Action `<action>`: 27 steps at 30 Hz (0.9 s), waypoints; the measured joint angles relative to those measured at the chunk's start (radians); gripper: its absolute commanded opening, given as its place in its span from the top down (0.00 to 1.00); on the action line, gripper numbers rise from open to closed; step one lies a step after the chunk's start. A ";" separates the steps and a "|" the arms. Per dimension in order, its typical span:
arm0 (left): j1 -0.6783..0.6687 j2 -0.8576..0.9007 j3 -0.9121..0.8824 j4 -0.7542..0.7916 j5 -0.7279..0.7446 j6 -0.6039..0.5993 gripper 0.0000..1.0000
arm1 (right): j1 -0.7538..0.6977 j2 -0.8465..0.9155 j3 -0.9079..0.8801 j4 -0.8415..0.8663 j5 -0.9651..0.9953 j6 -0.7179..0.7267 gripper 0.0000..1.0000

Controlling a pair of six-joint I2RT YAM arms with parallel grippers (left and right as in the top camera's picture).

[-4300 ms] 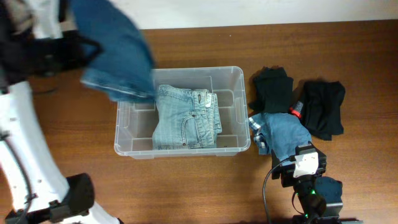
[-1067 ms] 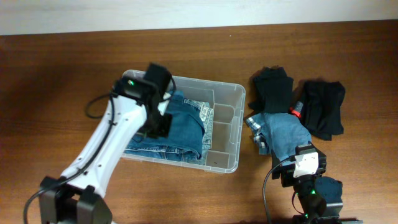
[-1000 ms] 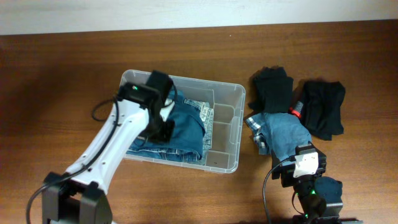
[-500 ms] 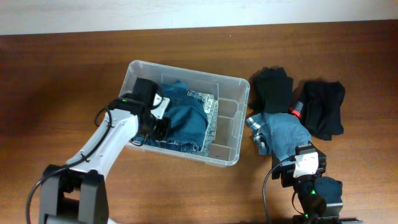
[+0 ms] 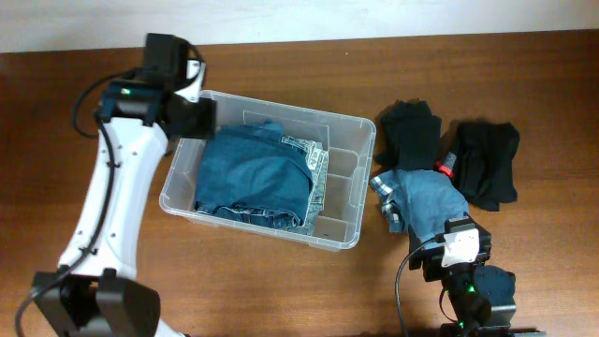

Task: Pack container
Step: 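Release the dark jeans and raise the left gripper out of the bin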

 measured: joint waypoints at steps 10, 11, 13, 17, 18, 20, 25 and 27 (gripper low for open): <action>0.152 0.235 -0.007 0.047 0.128 0.216 0.60 | 0.000 0.000 0.000 0.000 0.000 0.000 0.02; 0.151 0.243 -0.007 0.050 0.146 0.234 0.64 | 0.000 0.000 0.000 0.000 0.000 -0.001 0.02; 0.150 0.245 -0.007 0.051 0.161 0.254 0.83 | 0.000 0.000 0.000 0.000 0.000 0.000 0.02; 0.150 0.245 -0.007 0.051 0.168 0.254 0.99 | 0.000 0.000 0.000 0.000 0.000 0.000 0.02; 0.150 0.246 -0.007 0.050 0.168 0.246 0.99 | 0.000 0.000 0.000 0.000 0.000 0.000 0.02; 0.149 0.246 -0.007 0.050 0.157 0.226 0.99 | 0.000 0.000 0.000 0.000 0.000 0.000 0.01; 0.144 0.246 -0.005 0.024 0.105 0.121 0.99 | 0.000 0.000 0.000 0.000 0.000 0.000 0.01; 0.139 0.246 -0.003 0.006 0.065 0.052 0.99 | 0.000 0.000 0.000 0.000 0.000 0.000 0.01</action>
